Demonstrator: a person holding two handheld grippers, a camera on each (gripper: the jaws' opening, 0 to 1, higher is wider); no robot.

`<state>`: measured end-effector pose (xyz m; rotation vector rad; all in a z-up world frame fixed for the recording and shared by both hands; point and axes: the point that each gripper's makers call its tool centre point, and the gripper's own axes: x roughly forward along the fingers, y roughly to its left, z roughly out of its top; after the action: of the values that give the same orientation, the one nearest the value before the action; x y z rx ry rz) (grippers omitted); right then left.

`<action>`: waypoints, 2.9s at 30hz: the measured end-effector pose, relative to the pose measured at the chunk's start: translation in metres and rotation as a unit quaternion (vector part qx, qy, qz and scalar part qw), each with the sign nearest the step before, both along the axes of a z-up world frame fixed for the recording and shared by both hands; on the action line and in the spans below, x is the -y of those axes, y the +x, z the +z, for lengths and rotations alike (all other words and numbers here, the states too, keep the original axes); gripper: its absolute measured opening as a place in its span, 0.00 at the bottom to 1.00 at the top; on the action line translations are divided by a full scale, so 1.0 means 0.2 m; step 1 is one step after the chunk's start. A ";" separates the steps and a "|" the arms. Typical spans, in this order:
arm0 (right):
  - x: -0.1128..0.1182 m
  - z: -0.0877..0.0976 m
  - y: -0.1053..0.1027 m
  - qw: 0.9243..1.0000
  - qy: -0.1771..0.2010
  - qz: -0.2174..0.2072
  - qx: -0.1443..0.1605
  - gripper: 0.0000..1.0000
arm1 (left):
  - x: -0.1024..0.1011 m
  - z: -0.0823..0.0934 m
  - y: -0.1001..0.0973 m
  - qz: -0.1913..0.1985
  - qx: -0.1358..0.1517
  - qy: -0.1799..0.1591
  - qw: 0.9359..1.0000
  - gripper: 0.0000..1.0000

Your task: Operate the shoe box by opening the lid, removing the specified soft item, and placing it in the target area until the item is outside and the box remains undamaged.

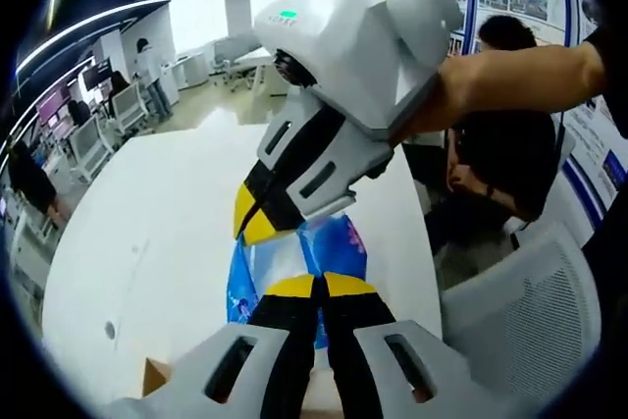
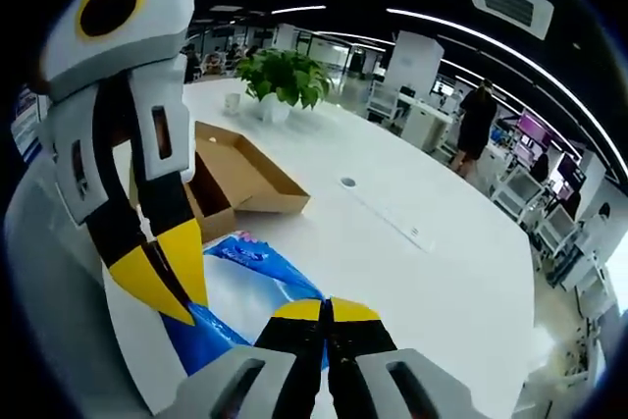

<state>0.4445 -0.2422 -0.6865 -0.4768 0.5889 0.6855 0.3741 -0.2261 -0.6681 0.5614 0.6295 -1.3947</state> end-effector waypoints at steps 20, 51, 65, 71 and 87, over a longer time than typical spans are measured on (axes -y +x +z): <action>0.31 -0.10 0.11 0.999 0.002 -0.035 -0.006 0.00 | 0.30 -0.15 0.10 -0.034 -0.010 0.016 0.999 0.00; 0.61 -0.35 0.17 0.997 -0.007 -0.060 -0.042 0.00 | 0.61 -0.43 0.17 -0.056 -0.050 0.027 0.997 0.00; 0.65 -0.50 0.19 0.996 -0.008 -0.068 -0.065 0.00 | 0.63 -0.58 0.20 -0.052 -0.066 0.036 0.996 0.00; 0.63 -0.53 0.19 0.995 -0.005 -0.068 -0.069 0.00 | 0.61 -0.62 0.20 -0.047 -0.073 0.038 0.996 0.00; 0.61 -0.57 0.19 0.995 0.001 -0.071 -0.076 0.00 | 0.60 -0.64 0.18 -0.045 -0.080 0.034 0.995 0.00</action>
<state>0.4816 -0.3633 -0.8002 -0.3795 0.7580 0.5885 0.4111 -0.3464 -0.7963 0.5404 0.7914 -1.5189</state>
